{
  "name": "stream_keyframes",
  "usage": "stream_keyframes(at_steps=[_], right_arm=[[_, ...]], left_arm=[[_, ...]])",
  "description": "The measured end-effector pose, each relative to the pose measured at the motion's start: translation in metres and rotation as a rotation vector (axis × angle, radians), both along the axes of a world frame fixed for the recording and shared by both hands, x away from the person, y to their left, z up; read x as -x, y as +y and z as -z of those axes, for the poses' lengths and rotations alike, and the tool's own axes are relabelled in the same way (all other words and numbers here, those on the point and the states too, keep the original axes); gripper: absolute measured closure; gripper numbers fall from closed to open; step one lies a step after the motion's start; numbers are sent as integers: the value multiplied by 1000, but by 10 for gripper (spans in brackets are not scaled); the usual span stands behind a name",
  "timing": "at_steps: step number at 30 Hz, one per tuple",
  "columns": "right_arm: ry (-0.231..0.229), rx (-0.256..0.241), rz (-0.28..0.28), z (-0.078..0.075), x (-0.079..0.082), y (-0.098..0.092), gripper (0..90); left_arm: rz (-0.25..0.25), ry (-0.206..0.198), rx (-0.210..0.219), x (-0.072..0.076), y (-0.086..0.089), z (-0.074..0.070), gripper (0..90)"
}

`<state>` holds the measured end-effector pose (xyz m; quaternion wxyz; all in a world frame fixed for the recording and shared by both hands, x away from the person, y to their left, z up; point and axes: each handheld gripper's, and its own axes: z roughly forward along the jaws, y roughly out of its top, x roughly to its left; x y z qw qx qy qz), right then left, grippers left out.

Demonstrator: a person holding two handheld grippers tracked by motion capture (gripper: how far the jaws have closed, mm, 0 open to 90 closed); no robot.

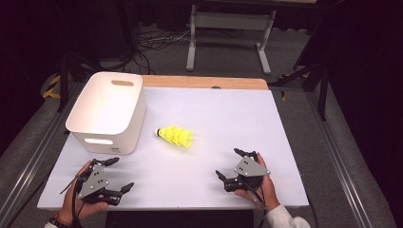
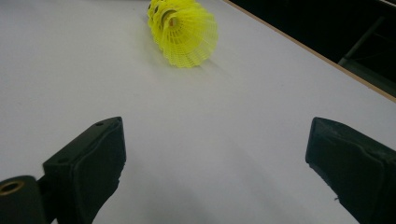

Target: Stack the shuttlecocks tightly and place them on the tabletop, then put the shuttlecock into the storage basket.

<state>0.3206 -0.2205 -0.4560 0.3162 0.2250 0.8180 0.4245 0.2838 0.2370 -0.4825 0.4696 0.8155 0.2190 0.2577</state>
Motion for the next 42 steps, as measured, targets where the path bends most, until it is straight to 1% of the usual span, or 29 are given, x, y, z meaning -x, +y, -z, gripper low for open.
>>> stream_keyframes(at_steps=[2,4,5,8,9,10,11,13,14,17,19,20,23,27,29,30,31,32,33,34,35,37,39,41,42], right_arm=[[1,1,-2,0,0,1,58],[10,10,-6,1,-2,4,58],[12,6,-12,1,-2,5,58],[18,8,-21,1,-4,8,61],[27,1,-26,1,-5,9,62],[44,-5,-31,3,-6,10,63],[44,-5,-31,3,-6,10,63],[59,2,-33,4,-7,13,62],[83,-10,-40,5,-10,16,62],[95,-10,-47,5,-13,19,61],[118,-16,-59,6,-17,23,63],[124,-8,-64,7,-20,27,64],[149,-3,-73,7,-25,35,64],[157,9,-94,6,-32,50,95],[174,6,-116,6,-36,59,108],[174,6,-116,6,-36,59,108],[178,11,-123,5,-38,63,109],[187,22,-135,5,-41,72,118],[190,19,-141,5,-43,77,126],[195,23,-143,4,-45,82,135],[194,31,-131,5,-50,90,180],[217,27,-143,6,-56,96,195],[232,35,-133,7,-61,104,227],[257,27,-140,7,-66,110,243],[266,26,-132,8,-69,114,250]], left_arm=[[-2,-3,-1,0,0,0,80],[-6,-3,7,0,1,-1,79],[-8,-3,-1,-1,1,0,80],[-13,8,0,0,1,1,80],[-11,3,-10,1,1,0,80],[-12,3,-8,1,1,1,80],[-12,3,-8,1,1,1,80],[-9,3,-7,1,0,1,80],[-11,6,-9,1,1,1,81],[-9,12,6,1,3,1,80],[-9,10,10,2,5,1,81],[-10,11,14,3,5,1,81],[-15,11,6,5,6,1,81],[-17,3,11,6,7,0,81],[-15,4,6,7,5,0,81],[-15,4,6,7,5,0,81],[-9,4,1,7,4,0,81],[-7,5,0,7,3,0,81],[-2,4,0,7,2,0,81],[-2,4,1,6,2,0,82],[-1,4,2,6,1,0,81],[5,8,2,5,1,0,82],[7,11,4,5,0,1,82],[9,10,2,6,0,1,83],[10,10,1,7,0,1,83]])
